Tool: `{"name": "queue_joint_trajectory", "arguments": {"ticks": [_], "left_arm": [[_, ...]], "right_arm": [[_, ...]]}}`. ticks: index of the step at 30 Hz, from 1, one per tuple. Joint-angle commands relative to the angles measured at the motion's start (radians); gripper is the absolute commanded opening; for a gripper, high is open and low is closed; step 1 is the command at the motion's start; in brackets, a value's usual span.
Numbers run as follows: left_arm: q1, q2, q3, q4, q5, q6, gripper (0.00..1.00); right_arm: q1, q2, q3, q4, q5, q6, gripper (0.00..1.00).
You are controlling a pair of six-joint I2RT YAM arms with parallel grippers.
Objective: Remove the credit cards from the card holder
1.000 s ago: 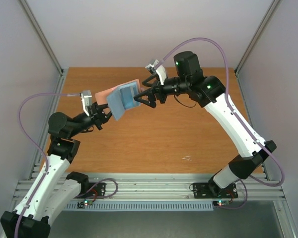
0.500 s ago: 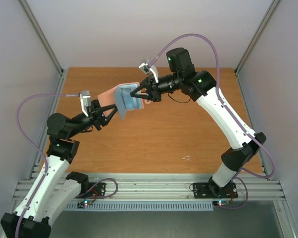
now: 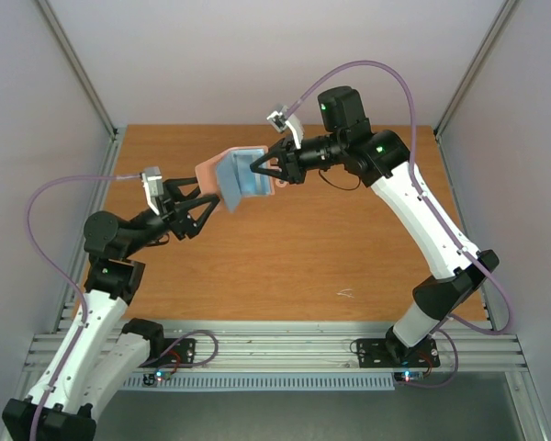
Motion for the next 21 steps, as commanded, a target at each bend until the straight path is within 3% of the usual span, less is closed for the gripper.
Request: {"name": "queue_joint_trajectory", "arguments": {"ticks": [1,3,5,10,12,21], "left_arm": [[-0.002,0.009,0.023,-0.006,-0.045,0.014,0.83],[-0.006,0.011,0.026,-0.008,-0.045,0.017,0.89],[-0.008,0.014,0.026,-0.011,-0.041,0.027,0.85],[-0.008,0.010,0.018,0.013,-0.044,0.026,0.50],[-0.008,0.007,0.018,0.032,-0.026,0.014,0.41],[-0.004,0.006,0.013,0.093,0.038,-0.018,0.39]], "right_arm": [[0.001,-0.011,0.011,0.048,-0.002,0.054,0.01],[0.003,-0.007,0.011,0.059,0.004,0.066,0.01],[0.003,-0.003,0.011,0.068,-0.001,0.071,0.01],[0.002,-0.004,0.009,0.057,-0.007,0.059,0.01],[0.000,-0.015,0.001,0.044,0.002,0.035,0.01],[-0.008,-0.014,0.005,0.010,-0.015,-0.004,0.01]]}}
